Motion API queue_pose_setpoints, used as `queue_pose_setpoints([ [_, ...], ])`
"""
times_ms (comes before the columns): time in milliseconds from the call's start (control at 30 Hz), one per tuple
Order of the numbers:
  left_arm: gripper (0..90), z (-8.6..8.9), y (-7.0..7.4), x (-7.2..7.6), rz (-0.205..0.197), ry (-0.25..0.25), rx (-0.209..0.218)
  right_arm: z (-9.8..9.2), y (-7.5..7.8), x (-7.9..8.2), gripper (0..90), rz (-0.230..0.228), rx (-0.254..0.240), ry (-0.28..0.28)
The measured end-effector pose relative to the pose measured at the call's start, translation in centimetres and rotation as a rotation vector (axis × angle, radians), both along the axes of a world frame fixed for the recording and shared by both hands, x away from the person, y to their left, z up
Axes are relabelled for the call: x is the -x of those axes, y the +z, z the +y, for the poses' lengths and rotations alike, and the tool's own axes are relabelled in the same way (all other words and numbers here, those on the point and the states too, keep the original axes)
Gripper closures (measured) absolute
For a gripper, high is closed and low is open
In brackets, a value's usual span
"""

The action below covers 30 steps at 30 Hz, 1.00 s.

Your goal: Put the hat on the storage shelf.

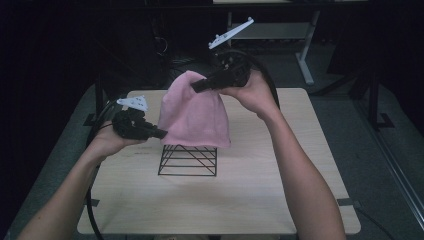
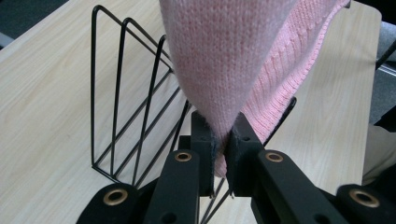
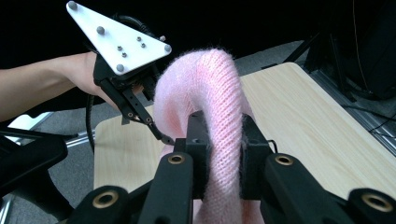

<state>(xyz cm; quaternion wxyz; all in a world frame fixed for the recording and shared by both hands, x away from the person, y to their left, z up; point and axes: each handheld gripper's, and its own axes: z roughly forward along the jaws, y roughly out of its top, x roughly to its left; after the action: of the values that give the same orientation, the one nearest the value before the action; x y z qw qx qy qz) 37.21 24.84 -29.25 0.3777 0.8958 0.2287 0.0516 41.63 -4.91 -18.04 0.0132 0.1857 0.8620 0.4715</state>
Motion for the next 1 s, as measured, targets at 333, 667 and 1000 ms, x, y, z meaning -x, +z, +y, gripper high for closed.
queue_pose_setpoints([
  [333,83.3,0.6,-0.7,0.4,-0.005,-0.008,-0.010,0.4,-0.6,0.6,78.2,0.003,-0.011,0.025],
  [667,83.2,1.7,-1.7,0.9,0.000,0.007,-0.007,1.3,-1.8,1.3,78.1,0.019,-0.017,0.056],
  [1000,83.2,2.0,-2.8,1.1,0.017,0.021,-0.009,1.5,-3.3,1.4,77.9,0.038,-0.022,0.074],
])
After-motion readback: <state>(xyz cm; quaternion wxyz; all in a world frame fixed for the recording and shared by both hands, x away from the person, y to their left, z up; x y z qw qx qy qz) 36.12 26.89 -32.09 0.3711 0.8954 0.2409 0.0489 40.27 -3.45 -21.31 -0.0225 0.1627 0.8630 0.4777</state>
